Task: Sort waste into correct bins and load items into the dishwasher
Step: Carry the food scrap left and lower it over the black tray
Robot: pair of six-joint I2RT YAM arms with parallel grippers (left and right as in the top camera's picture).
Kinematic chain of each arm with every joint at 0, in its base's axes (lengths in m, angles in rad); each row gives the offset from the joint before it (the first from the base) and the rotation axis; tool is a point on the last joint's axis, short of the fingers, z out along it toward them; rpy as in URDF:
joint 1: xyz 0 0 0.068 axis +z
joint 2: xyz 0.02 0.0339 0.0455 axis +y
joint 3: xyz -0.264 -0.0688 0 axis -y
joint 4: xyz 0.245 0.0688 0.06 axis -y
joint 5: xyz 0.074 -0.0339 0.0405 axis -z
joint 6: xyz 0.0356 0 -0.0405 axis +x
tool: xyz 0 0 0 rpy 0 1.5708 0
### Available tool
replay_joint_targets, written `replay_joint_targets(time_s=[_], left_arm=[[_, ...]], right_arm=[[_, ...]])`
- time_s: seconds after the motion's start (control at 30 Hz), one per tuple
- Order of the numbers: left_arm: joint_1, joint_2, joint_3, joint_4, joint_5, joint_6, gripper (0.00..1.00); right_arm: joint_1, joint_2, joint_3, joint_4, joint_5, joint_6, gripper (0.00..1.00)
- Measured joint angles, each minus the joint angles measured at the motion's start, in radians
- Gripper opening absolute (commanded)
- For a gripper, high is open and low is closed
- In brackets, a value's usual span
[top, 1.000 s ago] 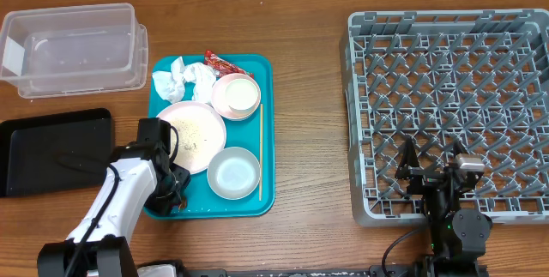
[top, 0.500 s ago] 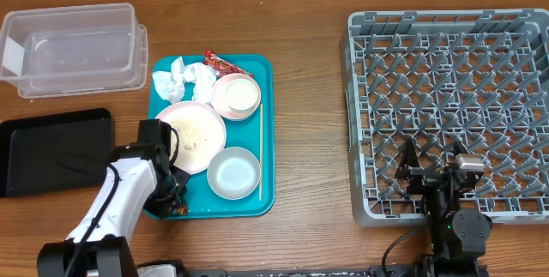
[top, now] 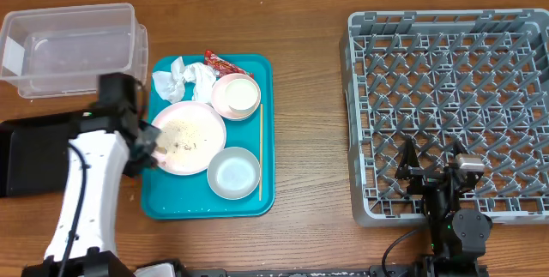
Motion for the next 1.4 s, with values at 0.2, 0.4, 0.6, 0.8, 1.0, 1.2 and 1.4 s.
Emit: replay_joint_targets(time_s=[0.2,0.4,0.6,0.8,1.0,1.2,1.4], left_arm=[[0.241,0.000,0.011,0.198,-0.032,0.000,0.08],[0.372,0.013,0.011,0.311,-0.056,0.009,0.93],[0.386,0.079,0.011,0.347,-0.056,0.012,1.00],[0.386,0.114,0.011,0.345,-0.039,0.012,1.00],[0.386,0.096,0.011,0.340,0.099,0.058,0.91],[0.373,0.064,0.011,0.340,0.172,0.165,0.39],[0.356,0.156,0.011,0.370,0.089,0.212,0.04]], right_arm=[[0.000,0.000,0.000,0.000,0.000,0.000,1.00],[0.000,0.000,0.000,0.000,0.000,0.000,1.00],[0.000,0.000,0.000,0.000,0.000,0.000,1.00],[0.000,0.000,0.000,0.000,0.000,0.000,1.00],[0.000,0.000,0.000,0.000,0.001,0.000,1.00],[0.000,0.000,0.000,0.000,0.000,0.000,1.00],[0.000,0.000,0.000,0.000,0.000,0.000,1.00]])
